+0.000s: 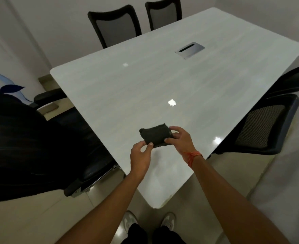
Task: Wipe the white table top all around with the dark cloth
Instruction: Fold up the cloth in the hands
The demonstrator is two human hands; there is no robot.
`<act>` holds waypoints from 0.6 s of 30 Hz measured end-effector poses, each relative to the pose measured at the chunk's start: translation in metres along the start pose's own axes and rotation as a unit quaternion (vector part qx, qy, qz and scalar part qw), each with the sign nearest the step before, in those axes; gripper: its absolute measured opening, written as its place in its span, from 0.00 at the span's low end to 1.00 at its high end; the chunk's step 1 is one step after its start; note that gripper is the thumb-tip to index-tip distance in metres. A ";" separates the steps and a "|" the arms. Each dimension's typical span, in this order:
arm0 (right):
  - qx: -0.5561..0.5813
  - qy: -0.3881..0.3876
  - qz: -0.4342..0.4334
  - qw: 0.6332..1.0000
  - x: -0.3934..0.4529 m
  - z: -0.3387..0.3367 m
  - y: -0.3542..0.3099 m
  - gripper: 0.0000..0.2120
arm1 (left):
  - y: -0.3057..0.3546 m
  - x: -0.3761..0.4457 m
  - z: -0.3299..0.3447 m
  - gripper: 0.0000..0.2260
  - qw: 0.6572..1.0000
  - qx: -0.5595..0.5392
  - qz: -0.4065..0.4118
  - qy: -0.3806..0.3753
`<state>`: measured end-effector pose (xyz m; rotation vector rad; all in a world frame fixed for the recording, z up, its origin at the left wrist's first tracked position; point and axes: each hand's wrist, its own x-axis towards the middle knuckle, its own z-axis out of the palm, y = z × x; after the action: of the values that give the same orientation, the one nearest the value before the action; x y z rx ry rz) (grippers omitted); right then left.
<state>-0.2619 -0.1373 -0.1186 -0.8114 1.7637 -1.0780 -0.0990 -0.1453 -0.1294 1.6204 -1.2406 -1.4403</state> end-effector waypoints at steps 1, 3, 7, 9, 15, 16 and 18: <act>-0.010 0.001 -0.006 1.000 -0.001 0.000 0.004 0.22 | -0.004 -0.003 0.000 0.11 1.000 0.004 -0.005 0.008; -0.039 -0.008 0.018 0.999 -0.004 0.001 0.027 0.20 | -0.025 -0.009 0.003 0.08 0.999 0.011 -0.036 0.013; -0.184 -0.019 0.101 0.978 -0.017 -0.002 0.088 0.16 | -0.074 -0.025 0.016 0.12 0.973 0.140 -0.177 -0.056; -0.220 -0.010 0.103 0.970 -0.018 -0.005 0.102 0.16 | -0.087 -0.028 0.020 0.13 0.962 0.184 -0.196 -0.058; -0.253 -0.023 0.036 0.967 -0.016 -0.010 0.092 0.15 | -0.077 -0.034 0.032 0.12 0.964 0.237 -0.122 0.006; -0.243 -0.020 0.023 0.970 -0.017 -0.011 0.089 0.14 | -0.075 -0.035 0.035 0.11 0.967 0.237 -0.094 0.023; -0.211 -0.006 -0.012 0.977 -0.017 -0.012 0.087 0.12 | -0.070 -0.037 0.041 0.10 0.977 0.199 -0.051 0.058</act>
<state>-0.2731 -0.0835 -0.1894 -1.0919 2.0085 -0.7173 -0.1206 -0.0806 -0.1874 2.0281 -1.4630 -1.1873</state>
